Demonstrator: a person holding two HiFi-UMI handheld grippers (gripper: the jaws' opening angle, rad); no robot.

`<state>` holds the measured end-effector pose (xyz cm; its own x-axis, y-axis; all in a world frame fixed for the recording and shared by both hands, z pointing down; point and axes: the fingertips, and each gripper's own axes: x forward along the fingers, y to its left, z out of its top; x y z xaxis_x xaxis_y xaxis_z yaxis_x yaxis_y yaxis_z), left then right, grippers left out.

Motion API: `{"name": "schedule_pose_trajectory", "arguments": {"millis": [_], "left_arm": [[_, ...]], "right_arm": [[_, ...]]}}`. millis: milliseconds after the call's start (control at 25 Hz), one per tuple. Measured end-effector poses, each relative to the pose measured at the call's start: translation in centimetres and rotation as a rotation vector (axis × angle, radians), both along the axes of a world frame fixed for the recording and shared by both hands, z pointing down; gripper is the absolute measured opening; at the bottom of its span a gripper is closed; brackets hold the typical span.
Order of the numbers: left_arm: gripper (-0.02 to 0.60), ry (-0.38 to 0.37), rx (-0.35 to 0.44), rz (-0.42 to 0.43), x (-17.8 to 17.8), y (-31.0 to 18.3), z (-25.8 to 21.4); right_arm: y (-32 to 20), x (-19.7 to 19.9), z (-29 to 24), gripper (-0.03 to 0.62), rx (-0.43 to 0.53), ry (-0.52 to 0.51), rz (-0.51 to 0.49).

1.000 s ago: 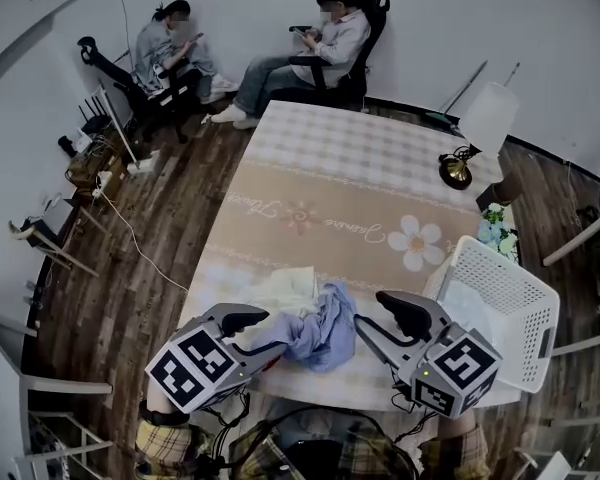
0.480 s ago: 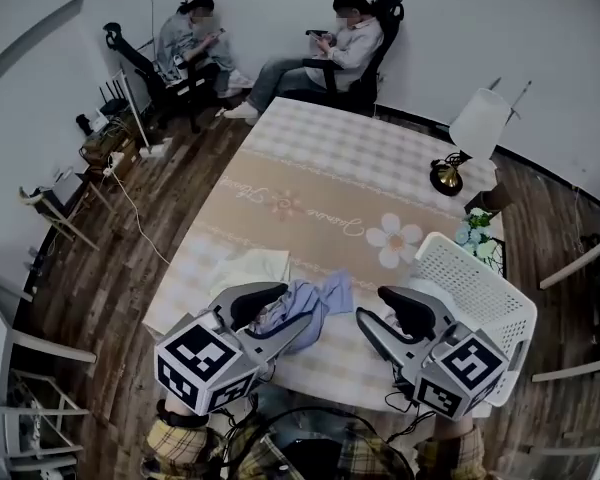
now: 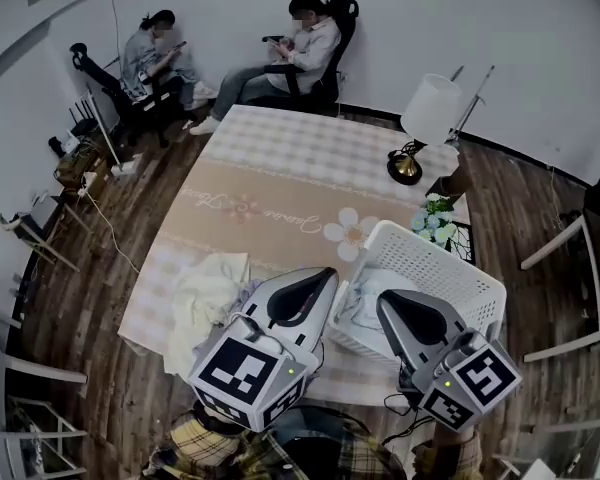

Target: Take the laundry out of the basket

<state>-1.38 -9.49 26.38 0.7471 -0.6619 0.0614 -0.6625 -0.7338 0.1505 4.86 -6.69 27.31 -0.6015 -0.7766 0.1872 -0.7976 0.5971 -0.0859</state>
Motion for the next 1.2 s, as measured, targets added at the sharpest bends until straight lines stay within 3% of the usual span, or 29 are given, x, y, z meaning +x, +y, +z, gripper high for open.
{"name": "schedule_pose_trajectory", "arguments": {"millis": [200, 480, 1200], "left_arm": [[0.029, 0.053, 0.020, 0.061, 2.0, 0.5, -1.4], [0.028, 0.040, 0.027, 0.140, 3.5, 0.9, -2.2], [0.026, 0.013, 0.010, 0.163, 2.9, 0.3, -2.0]], "right_arm": [[0.7, 1.3, -0.7, 0.015, 0.003, -0.034, 0.060], [1.0, 1.9, -1.9, 0.015, 0.018, -0.039, 0.103], [0.1, 1.1, -1.3, 0.015, 0.011, -0.020, 0.126]]}}
